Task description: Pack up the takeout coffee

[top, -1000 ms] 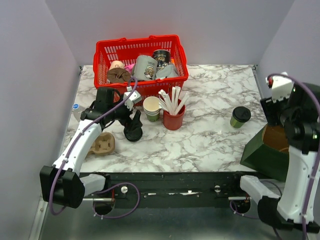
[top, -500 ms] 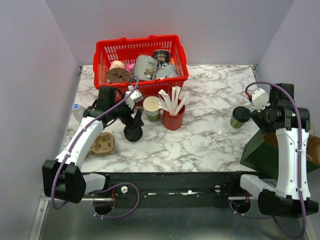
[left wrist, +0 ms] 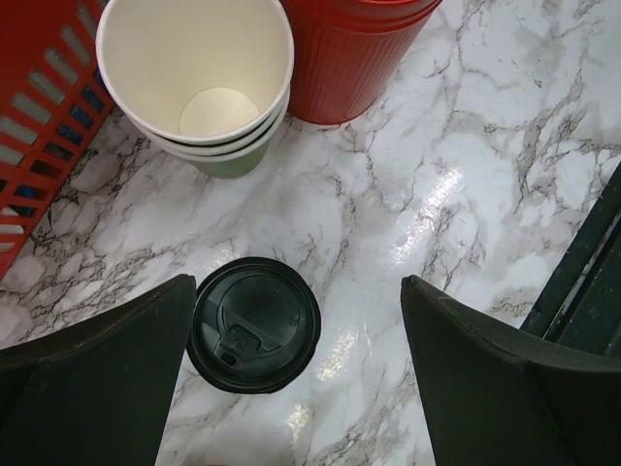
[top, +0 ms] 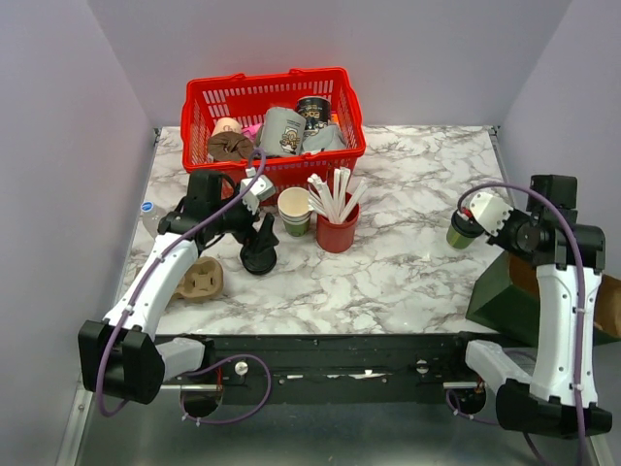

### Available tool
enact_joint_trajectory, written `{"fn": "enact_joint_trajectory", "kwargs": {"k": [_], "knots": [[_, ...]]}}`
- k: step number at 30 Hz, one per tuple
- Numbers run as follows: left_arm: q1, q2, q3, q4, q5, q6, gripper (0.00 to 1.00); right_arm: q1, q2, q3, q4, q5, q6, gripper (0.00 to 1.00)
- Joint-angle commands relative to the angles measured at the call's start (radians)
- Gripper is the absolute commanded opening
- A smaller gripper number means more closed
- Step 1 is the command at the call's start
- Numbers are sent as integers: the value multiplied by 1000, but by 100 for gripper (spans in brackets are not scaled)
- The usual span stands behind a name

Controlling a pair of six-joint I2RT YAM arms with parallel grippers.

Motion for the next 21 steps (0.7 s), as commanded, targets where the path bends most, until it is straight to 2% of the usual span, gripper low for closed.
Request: {"fn": "enact_joint_trajectory", "kwargs": {"k": [1,10,21], "knots": [[-4,-10,22,-16,13,3,94,-4,-44,-27,-194,-161,-209,20],[-10,62,113,-48,20,-5,94,-4,64,161,-196,-459,-209,19],[-10,99,136,-59,3,-11,94,91,119,152,-194,-527,-206,19]]}}
